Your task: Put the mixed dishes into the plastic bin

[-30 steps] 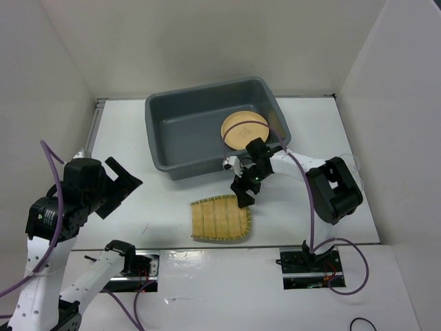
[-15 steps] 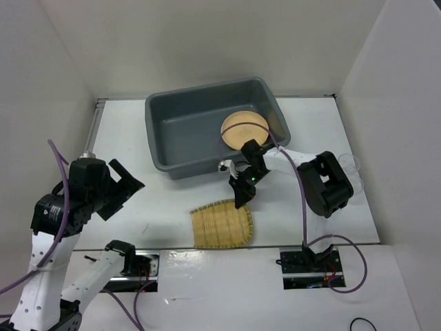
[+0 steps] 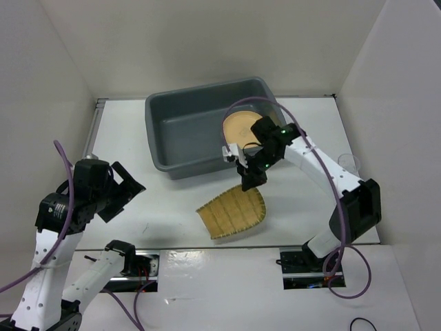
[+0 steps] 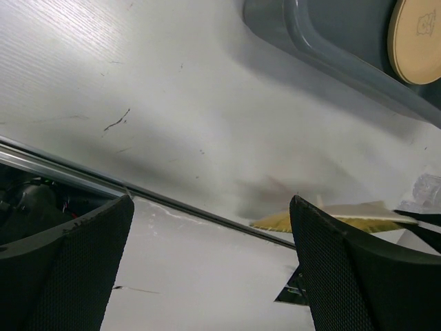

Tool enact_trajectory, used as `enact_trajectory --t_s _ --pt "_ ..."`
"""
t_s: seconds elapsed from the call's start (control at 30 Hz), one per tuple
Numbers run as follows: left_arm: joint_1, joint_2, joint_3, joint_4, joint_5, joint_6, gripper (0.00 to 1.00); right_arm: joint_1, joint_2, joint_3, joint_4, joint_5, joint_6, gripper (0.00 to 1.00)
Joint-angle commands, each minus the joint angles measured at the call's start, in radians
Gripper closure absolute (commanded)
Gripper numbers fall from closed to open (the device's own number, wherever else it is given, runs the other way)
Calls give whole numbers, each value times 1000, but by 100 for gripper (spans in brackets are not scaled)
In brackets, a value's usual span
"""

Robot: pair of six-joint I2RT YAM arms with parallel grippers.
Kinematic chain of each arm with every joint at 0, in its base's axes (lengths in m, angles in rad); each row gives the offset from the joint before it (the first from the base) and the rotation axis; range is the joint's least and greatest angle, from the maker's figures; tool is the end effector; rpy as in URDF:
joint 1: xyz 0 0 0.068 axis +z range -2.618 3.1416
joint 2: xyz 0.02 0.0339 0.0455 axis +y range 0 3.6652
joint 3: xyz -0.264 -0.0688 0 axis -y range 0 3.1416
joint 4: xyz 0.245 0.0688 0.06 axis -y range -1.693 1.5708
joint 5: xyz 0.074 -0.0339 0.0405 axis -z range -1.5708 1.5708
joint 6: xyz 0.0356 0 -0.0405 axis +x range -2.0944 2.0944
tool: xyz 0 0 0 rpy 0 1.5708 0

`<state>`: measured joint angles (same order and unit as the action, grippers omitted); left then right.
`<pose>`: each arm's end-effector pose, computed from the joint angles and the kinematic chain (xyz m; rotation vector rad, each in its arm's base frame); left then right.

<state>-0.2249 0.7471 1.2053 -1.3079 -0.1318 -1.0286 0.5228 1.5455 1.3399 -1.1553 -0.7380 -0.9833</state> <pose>0.0904 -0.0159 0.3730 -1.0154 2.2333 -0.4112 0.2361 0.1637 0.2880 -1.8734 1.8424 0.9254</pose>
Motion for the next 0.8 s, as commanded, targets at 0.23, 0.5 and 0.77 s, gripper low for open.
enact_trajectory --t_s 0.23,0.5,0.77 --pt "6 -18 -15 18 11 -2 0 -107 -33 464 -144 -160 34 100" --pt "6 -57 -62 9 11 -2 0 -388 353 973 -37 -290 343 100" --pt "6 -67 -62 9 11 7 0 -457 599 1116 28 -244 423 100"
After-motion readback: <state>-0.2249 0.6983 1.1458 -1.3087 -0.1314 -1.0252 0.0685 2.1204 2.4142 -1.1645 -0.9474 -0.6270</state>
